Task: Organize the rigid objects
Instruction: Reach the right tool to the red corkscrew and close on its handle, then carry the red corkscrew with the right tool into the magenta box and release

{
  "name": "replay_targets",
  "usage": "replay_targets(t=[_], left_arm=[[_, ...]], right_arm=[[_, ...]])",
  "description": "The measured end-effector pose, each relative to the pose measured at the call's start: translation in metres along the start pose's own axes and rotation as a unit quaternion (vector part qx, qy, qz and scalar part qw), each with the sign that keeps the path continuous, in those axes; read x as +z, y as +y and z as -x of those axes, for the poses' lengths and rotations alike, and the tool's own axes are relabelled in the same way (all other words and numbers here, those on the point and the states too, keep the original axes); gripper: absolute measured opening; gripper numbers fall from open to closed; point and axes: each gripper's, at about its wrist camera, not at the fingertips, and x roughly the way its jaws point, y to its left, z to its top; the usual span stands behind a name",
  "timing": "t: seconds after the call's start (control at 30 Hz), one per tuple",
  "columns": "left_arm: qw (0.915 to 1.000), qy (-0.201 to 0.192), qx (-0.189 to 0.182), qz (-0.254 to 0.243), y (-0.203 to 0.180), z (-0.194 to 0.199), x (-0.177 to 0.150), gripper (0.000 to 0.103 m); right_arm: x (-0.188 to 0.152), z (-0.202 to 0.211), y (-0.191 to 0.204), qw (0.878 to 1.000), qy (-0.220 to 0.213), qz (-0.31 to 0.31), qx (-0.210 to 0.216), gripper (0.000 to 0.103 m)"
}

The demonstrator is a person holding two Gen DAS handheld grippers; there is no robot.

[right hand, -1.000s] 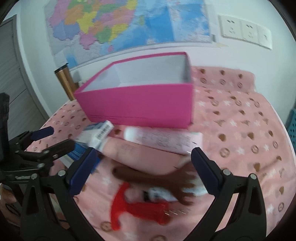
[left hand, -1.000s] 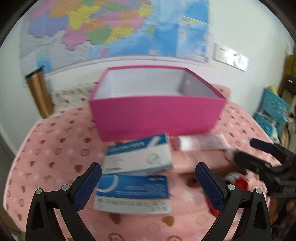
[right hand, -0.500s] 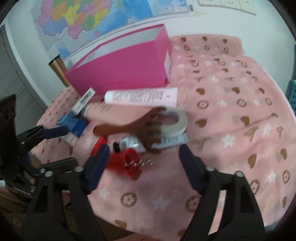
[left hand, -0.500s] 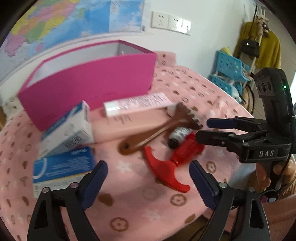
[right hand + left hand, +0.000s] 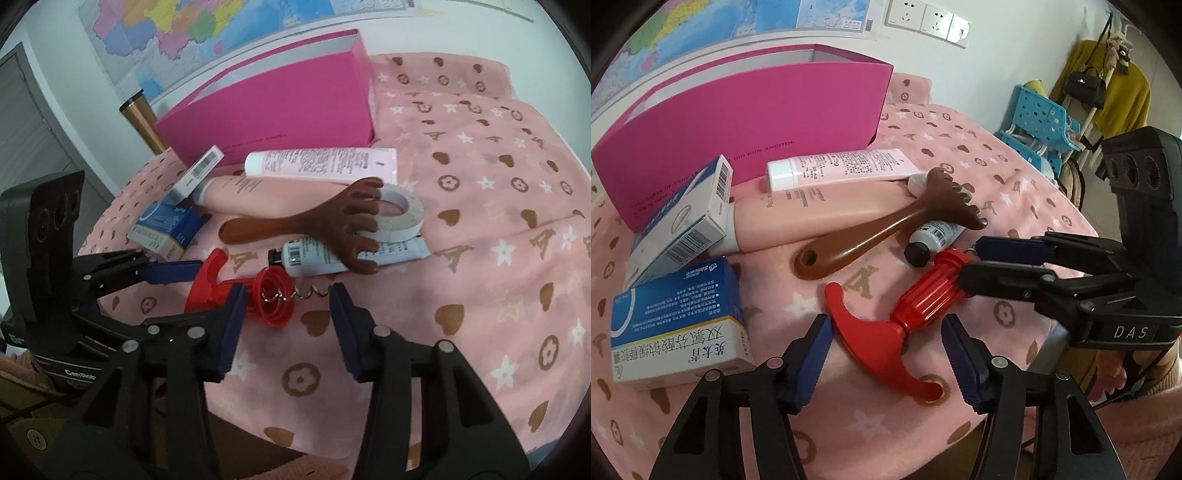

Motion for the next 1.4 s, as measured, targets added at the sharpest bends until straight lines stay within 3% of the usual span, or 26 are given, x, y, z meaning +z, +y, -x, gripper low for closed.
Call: replay_targets(t=[0.07,0.2,0.27,0.3,0.4,0.83,1.1,1.4], left_arm=[[1.0000,-0.001,-0.003,0.001,0.001,0.000,0.000,0.062],[1.0000,-0.004,-0.004,0.000,0.002,0.002,-0.001,0.062],[1.0000,-0.005,-0.004,0.000,0.004,0.004,-0.003,0.062],[1.0000,-0.005,-0.001,0.001,0.005,0.004,-0.003,0.061],[0.9999,-0.006,-0.008,0.008,0.008,0.007,-0.003,0.061],[0.9975,-0.059,-0.030,0.022,0.009,0.039,0.011,0.061],[0.9929,-0.117,-0.014,0.019,0.022,0.072,0.051,0.061],[0.9831,-0.176,0.050,-0.003,0.045,0.098,0.122,0.061]], right_arm=[[0.000,0.007,0.003,1.000,-0.015,0.005,-0.016,0.049],[-0.001,0.010,0.018,0.999,-0.018,0.036,-0.003,0.048],[0.000,0.001,0.018,0.999,-0.005,0.034,0.003,0.038],[0.001,-0.003,0.018,1.000,-0.001,0.029,0.010,0.026],[0.002,-0.006,0.017,0.999,-0.003,0.026,0.025,0.016],[0.010,0.023,0.033,0.997,-0.049,0.041,0.053,0.007],[0.059,0.040,0.048,0.990,-0.090,0.070,0.077,0.007],[0.143,0.038,0.055,0.981,-0.140,0.098,0.090,0.007]])
